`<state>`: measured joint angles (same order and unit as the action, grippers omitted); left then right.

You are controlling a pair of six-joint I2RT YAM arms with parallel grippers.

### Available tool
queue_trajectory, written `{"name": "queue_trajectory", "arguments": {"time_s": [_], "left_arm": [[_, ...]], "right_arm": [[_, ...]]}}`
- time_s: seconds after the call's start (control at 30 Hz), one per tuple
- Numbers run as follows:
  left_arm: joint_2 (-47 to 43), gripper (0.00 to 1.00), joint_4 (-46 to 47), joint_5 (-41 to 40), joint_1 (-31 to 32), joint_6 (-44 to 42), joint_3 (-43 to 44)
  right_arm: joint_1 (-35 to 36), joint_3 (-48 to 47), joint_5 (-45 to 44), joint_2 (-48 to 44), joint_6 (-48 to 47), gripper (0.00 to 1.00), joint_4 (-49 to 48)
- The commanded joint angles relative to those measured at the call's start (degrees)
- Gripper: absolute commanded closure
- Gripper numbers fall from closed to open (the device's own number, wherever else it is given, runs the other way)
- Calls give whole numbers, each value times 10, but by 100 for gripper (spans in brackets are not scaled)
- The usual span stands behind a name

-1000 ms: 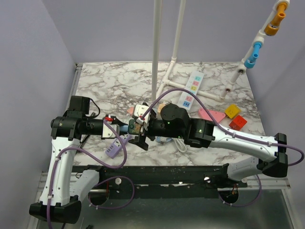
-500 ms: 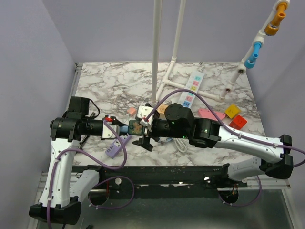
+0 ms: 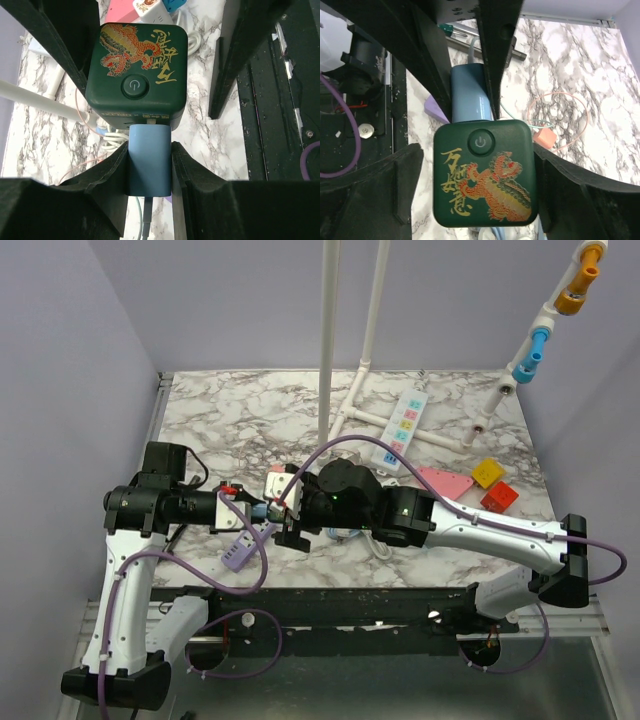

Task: Pull the plug off the socket
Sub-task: Remove the plug from the socket, then place the plug at the corner of the board.

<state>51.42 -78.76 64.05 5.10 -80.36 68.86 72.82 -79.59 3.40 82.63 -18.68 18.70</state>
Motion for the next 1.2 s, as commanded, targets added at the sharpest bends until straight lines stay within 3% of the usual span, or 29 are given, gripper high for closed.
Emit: {"name": "queue_trajectory", "arguments": {"time_s": [0.0, 0.07, 0.13, 0.27, 0.3, 0.53, 0.7, 0.83, 0.97, 1.07, 1.17], "left_arm": [[-3, 100, 6, 31, -1, -17, 25], [-5, 100, 4, 31, -1, -18, 25], [-5, 100, -2, 29, -1, -22, 24], [-7, 100, -4, 12, -1, -32, 20], [-6, 100, -2, 5, -1, -34, 17], [49, 100, 43, -25, -45, -48, 3], [102, 100, 20, -21, -112, -106, 39], [131, 100, -29, -51, -125, -168, 57], [134, 100, 3, -75, -141, -170, 41], [137, 100, 74, -65, -174, -117, 28], [127, 100, 264, -83, -203, 78, -25]], "right_arm": [[9, 0, -7, 2, -19, 24, 7], [9, 3, -19, 1, -19, 49, 2], [9, 7, -31, 0, -19, 68, -1], [9, 19, -46, -9, -25, 97, -4], [9, 23, -57, -10, -27, 99, -1], [8, 46, -91, -44, -30, 99, 39], [-10, 50, -82, -82, 3, 99, 66], [-25, 68, -61, -113, 25, 99, 70], [-27, 74, -79, -107, 22, 99, 73], [-55, 66, -72, -86, 32, 99, 49], [-109, 36, -44, -40, 66, 99, 32]]}}
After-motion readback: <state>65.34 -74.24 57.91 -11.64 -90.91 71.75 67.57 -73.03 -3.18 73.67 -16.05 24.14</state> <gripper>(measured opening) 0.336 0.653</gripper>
